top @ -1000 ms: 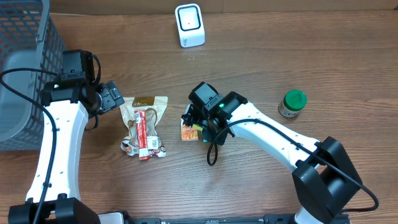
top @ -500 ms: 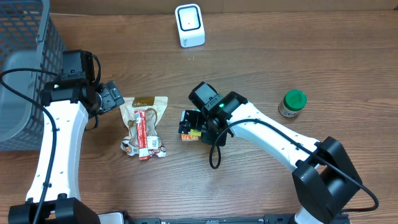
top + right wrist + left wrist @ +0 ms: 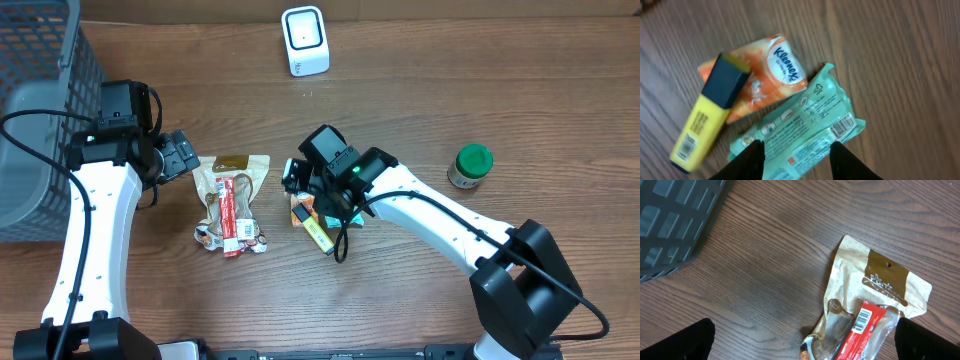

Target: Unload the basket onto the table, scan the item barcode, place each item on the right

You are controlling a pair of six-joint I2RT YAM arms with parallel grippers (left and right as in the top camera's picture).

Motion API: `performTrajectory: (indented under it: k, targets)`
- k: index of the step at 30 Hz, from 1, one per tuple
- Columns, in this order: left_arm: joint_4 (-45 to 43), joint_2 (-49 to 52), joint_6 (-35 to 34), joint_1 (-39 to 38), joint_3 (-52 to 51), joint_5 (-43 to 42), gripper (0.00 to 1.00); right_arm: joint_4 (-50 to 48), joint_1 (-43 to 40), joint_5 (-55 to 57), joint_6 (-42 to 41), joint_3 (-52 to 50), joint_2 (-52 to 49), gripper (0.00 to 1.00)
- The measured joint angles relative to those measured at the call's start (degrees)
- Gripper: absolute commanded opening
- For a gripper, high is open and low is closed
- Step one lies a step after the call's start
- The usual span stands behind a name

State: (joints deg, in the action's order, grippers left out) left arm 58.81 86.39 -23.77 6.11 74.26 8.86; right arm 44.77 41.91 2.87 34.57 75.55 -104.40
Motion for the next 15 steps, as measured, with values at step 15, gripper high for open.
performTrajectory:
  k: [15]
  targets:
    - [0.0, 0.0, 0.0, 0.0, 0.0, 0.0, 1.00, 9.2, 0.0, -2.1, -51.7, -1.7, 0.0, 0.09]
